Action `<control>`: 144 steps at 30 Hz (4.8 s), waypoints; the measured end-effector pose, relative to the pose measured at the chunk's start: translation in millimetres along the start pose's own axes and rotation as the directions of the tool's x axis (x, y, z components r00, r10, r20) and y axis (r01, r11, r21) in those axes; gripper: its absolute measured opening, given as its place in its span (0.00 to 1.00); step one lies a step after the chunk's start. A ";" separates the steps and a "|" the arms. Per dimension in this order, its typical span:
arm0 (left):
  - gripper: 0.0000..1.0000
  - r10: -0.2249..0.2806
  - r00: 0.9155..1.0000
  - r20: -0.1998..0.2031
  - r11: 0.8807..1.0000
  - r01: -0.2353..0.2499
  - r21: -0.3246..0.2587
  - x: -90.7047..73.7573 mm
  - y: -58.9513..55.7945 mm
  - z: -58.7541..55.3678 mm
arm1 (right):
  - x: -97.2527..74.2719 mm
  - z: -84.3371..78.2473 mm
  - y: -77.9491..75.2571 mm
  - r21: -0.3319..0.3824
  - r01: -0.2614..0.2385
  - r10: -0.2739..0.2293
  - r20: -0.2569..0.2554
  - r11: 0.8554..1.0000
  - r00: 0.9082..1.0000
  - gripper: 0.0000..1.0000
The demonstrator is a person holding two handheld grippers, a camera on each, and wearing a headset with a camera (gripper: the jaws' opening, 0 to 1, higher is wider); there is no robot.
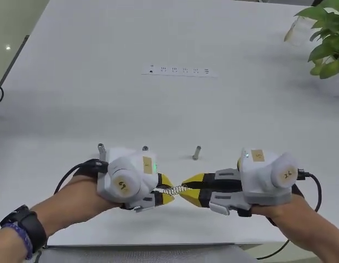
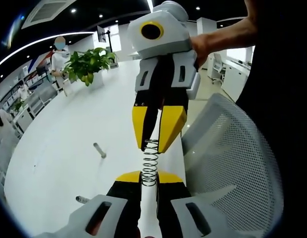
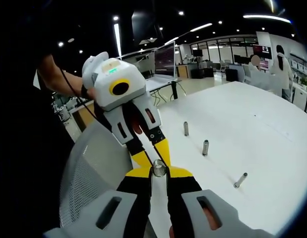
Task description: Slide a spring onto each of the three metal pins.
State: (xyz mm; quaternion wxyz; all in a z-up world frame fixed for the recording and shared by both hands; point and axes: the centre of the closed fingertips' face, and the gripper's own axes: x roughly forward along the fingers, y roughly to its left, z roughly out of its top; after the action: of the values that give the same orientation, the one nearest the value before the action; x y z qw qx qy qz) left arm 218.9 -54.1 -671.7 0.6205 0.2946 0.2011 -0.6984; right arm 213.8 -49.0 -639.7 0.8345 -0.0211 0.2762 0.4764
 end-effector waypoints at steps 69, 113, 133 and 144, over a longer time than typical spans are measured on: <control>0.16 0.001 0.998 0.067 0.994 0.006 -0.111 -6.3 -7.4 4.7 | -2.6 -9.3 6.6 -0.125 -0.051 0.036 -0.118 0.991 0.992 0.09; 0.34 0.327 0.939 0.110 0.873 -0.256 -0.415 -82.1 48.3 -29.9 | -33.7 -35.0 -58.4 -0.108 0.108 -0.128 -0.199 0.988 0.972 0.09; 0.43 0.407 0.911 0.066 0.823 -0.335 -0.459 -112.7 54.7 -53.0 | -43.5 -33.5 -95.3 -0.133 0.138 -0.169 -0.261 0.981 0.950 0.09; 0.46 0.439 0.897 0.046 0.796 -0.365 -0.483 -128.2 54.5 -67.3 | -40.2 -35.2 -115.3 -0.157 0.143 -0.187 -0.313 0.977 0.931 0.09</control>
State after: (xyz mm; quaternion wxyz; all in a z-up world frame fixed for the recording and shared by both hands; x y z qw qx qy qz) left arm 290.8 77.2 -632.5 0.8205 0.1188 0.2450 -0.5027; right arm 275.5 -153.9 -676.5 0.8112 -0.1775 0.3756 0.4116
